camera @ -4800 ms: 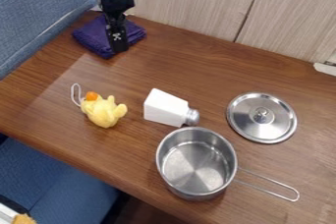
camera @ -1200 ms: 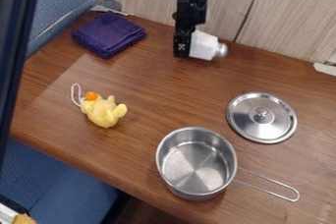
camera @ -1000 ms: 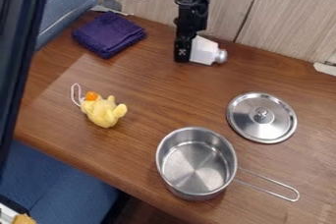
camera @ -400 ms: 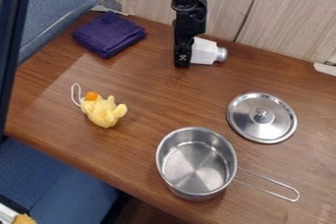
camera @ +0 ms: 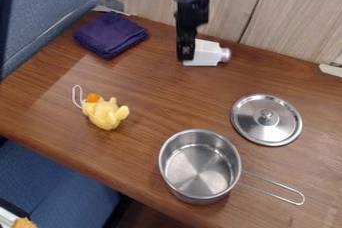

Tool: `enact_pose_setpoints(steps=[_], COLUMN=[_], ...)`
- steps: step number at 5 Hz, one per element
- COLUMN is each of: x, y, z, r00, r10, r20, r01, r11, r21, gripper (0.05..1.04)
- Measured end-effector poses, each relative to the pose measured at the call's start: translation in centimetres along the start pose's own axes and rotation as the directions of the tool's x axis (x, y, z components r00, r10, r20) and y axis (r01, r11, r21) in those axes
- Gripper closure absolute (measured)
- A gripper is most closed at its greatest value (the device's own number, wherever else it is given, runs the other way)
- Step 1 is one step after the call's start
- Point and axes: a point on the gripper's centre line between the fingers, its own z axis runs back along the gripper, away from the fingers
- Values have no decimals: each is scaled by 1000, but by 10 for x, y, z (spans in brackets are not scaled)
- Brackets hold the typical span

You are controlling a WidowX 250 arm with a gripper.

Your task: Move the white object to the upper side of the table

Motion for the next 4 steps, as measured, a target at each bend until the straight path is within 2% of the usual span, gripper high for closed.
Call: enact_pose_setpoints(steps=[1, 2, 3, 4], x=[-6, -12, -23, -26], y=[7, 8, 1, 1], z=[27, 50, 54, 54], r00=[999, 996, 992, 991], r10=[42, 63, 60, 63], r20=[24, 66, 114, 117], r01=[-43, -66, -55, -59], r11=[998, 997, 998, 997], r21=[39, 44, -42, -43], gripper=[83, 83, 83, 83])
